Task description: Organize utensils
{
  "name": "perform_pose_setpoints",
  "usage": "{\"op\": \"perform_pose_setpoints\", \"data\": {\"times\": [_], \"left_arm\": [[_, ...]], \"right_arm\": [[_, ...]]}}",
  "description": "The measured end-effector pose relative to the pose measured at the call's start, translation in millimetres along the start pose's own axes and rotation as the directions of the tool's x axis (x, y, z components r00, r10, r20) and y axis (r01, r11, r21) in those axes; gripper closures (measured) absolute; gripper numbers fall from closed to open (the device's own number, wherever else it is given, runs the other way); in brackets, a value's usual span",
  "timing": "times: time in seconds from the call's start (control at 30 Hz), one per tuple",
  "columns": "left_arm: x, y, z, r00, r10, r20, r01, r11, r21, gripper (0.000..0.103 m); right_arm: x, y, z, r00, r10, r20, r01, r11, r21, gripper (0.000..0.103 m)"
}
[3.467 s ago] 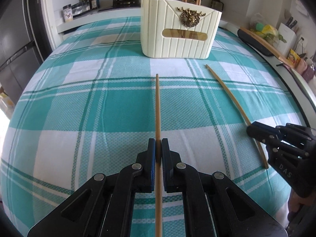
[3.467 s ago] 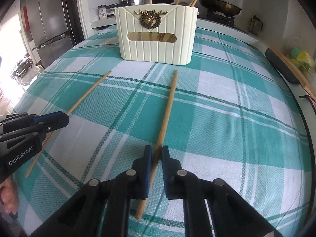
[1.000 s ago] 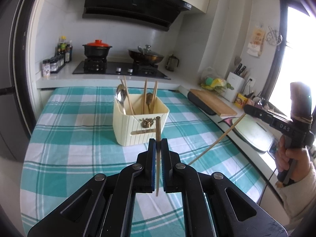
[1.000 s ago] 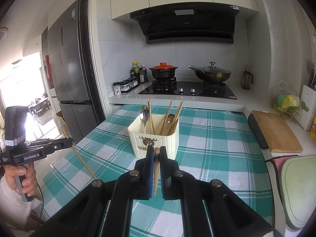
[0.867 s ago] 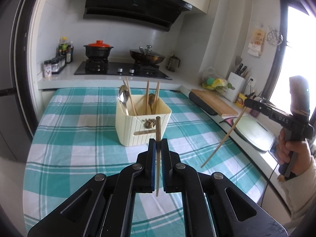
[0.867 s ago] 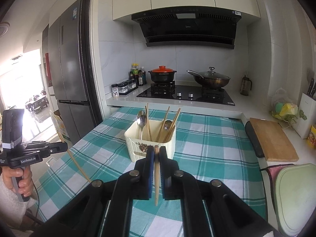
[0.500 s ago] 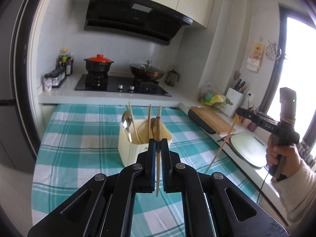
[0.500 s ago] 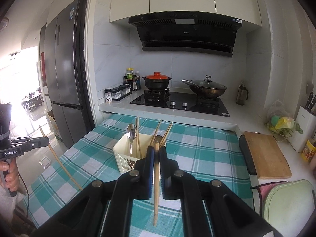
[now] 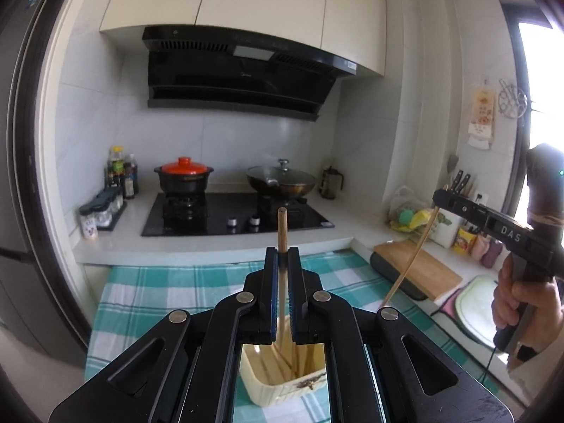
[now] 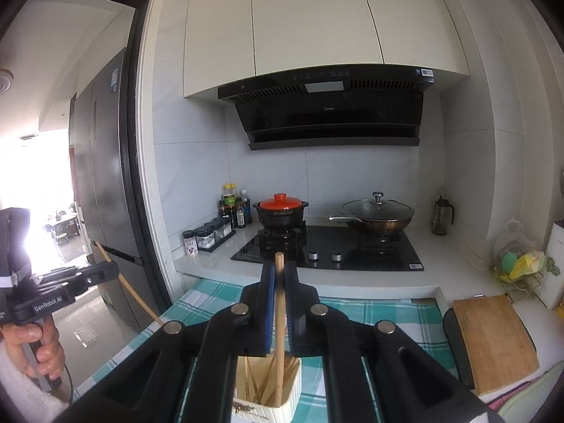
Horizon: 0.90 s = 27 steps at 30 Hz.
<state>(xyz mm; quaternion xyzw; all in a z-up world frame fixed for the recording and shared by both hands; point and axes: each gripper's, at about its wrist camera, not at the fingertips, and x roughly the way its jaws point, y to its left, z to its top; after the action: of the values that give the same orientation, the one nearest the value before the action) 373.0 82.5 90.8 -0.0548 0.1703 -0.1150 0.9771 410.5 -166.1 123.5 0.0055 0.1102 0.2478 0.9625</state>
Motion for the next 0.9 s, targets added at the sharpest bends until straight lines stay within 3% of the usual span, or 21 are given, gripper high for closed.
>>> {"op": "perform_pose_setpoints", "data": {"times": [0.1,0.2,0.33,0.5,0.57,0.6,0.63,0.67,0.73,0.8,0.9], "left_arm": [[33.8,4.8,-10.4,0.996,-0.016,-0.082,0.014,0.999,-0.031,0.1],[66.4,9.2,-25.0,0.984,-0.016,-0.177,0.009,0.999,-0.04,0.1],[111.6,15.6,-47.5,0.952,-0.018,-0.305,-0.001,0.998,-0.063,0.1],[142.8,18.6,-71.7,0.927,-0.011,-0.375,-0.016,0.997,-0.069,0.099],[139.8,18.6,-78.2,0.926,0.0,-0.378,-0.027,0.997,-0.066,0.08],[135.6,18.2,-80.1,0.927,0.012,-0.374,-0.038,0.997,-0.062,0.05],[127.4,17.7,-82.2,0.933,0.031,-0.358,-0.055,0.997,-0.056,0.025],[117.1,16.0,-83.5,0.942,0.053,-0.333,-0.072,0.996,-0.045,0.019],[96.9,9.6,-86.2,0.953,0.086,-0.289,-0.092,0.996,-0.005,0.01],[77.4,-0.7,-90.7,0.953,0.157,-0.261,-0.15,0.988,0.048,0.004],[41.3,-17.3,-102.8,0.958,0.239,-0.161,-0.228,0.97,0.084,0.001]], "right_arm": [[34.8,-0.2,-9.7,0.999,0.006,-0.053,-0.006,1.0,0.015,0.097],[75.8,-7.4,-30.0,0.985,0.044,-0.165,-0.033,0.997,0.072,0.097],[136.7,-15.4,-66.5,0.939,0.1,-0.33,-0.056,0.988,0.142,0.097],[191.2,-24.6,-107.0,0.887,0.166,-0.43,-0.072,0.971,0.227,0.095],[198.2,-22.5,-116.9,0.879,0.16,-0.449,-0.07,0.975,0.21,0.094],[199.5,-20.8,-118.9,0.878,0.146,-0.456,-0.065,0.98,0.188,0.093],[198.4,-19.3,-119.6,0.88,0.139,-0.455,-0.068,0.983,0.168,0.084],[192.7,-17.6,-119.8,0.884,0.136,-0.448,-0.075,0.986,0.151,0.076],[177.8,-13.4,-115.9,0.9,0.107,-0.423,-0.063,0.991,0.117,0.031],[155.8,-8.2,-110.8,0.918,0.052,-0.394,-0.023,0.997,0.078,0.024],[113.6,5.3,-109.9,0.939,-0.018,-0.343,0.027,0.999,0.021,0.024]]}}
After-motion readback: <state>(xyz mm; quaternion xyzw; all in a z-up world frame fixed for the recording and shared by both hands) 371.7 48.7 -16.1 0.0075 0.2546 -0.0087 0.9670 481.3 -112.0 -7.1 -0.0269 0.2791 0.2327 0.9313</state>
